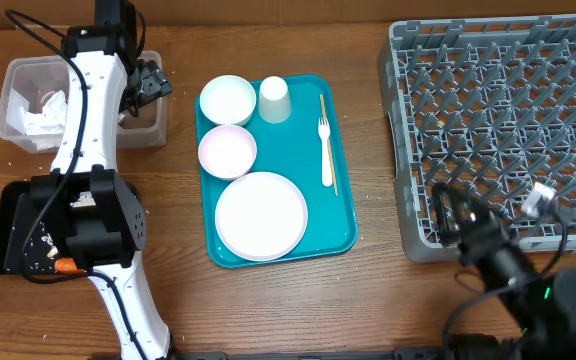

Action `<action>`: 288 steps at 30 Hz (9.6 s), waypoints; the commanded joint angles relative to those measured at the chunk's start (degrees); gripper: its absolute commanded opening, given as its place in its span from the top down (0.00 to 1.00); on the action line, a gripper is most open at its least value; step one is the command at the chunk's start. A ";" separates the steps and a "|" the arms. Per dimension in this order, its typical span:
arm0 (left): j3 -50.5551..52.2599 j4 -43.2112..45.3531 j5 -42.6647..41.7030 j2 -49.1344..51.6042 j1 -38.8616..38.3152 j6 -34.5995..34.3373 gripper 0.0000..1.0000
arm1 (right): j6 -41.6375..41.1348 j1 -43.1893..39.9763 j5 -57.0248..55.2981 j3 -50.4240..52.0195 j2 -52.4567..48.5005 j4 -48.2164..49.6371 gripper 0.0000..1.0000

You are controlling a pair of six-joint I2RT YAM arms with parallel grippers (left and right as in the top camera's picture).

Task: Sort waste into correct bins and load items into the dishwasher rack
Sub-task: 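Reach the right gripper to the large white plate and grip its rim, then lift the plate and carry it right over the grey rack, then lower the plate upright into the rack slots and release it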

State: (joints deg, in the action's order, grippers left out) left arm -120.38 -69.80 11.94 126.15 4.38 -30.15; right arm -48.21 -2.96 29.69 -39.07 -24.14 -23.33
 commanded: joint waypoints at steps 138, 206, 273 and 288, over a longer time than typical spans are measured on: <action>-1.29 0.00 -0.46 -0.37 0.11 -1.38 0.00 | 66.58 -16.24 -69.35 -76.02 -95.58 -18.29 0.91; -1.29 0.00 -0.44 -0.37 0.11 -1.38 0.00 | 39.17 -23.08 -22.49 -75.84 -98.71 -29.18 0.88; -1.29 0.00 -0.46 -0.37 0.11 -1.38 0.00 | 30.49 -30.25 -32.02 -84.74 -87.10 -41.20 0.37; -1.29 0.00 -0.44 -0.37 0.11 -1.38 0.00 | 35.12 -32.68 -24.39 -71.76 -87.36 -35.32 0.14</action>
State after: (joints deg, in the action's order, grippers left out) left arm -120.42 -69.82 11.70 126.15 4.38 -30.15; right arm -13.47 -35.57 4.62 -113.89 -111.42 -60.12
